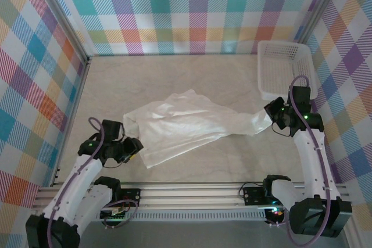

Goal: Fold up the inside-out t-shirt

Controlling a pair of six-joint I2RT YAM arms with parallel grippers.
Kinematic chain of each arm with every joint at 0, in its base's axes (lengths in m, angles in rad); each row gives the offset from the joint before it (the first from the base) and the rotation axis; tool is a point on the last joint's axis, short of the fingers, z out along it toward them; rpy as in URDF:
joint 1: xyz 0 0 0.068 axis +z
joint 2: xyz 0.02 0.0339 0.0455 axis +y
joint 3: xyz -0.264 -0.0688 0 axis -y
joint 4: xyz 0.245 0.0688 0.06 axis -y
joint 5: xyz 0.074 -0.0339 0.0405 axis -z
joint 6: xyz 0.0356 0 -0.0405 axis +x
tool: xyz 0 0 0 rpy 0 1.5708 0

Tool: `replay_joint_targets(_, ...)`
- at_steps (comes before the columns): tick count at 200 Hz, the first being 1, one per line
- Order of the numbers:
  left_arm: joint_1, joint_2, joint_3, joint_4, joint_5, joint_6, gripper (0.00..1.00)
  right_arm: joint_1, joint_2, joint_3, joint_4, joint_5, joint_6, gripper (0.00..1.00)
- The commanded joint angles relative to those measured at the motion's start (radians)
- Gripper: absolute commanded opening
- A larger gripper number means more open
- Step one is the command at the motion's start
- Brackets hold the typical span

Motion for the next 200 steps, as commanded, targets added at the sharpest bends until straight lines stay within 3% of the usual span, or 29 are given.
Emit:
replay_joint_targets(1,-0.097,0.092,-0.026,0.113,-0.106,-0.069,0.4,-0.006,0.003,-0.004,0.024,-0.024,0.014,0.0)
replay_joint_targets(44,-0.13,0.217,-0.041,0.279,-0.24,-0.059,0.37,-0.007,-0.002,-0.003,0.02,-0.028,0.017,0.0)
replay_joint_targets(95,-0.13,0.361,-0.047,0.389,-0.247,-0.049,0.34,-0.006,-0.005,0.006,0.011,-0.023,0.012,0.0)
replay_joint_targets(151,-0.13,0.345,-0.061,0.403,-0.256,-0.053,0.25,-0.006,-0.004,-0.003,0.017,-0.032,0.016,0.0)
replay_joint_targets(200,-0.13,0.347,-0.084,0.458,-0.193,-0.054,0.22,-0.006,-0.002,-0.003,0.016,-0.035,0.017,0.0)
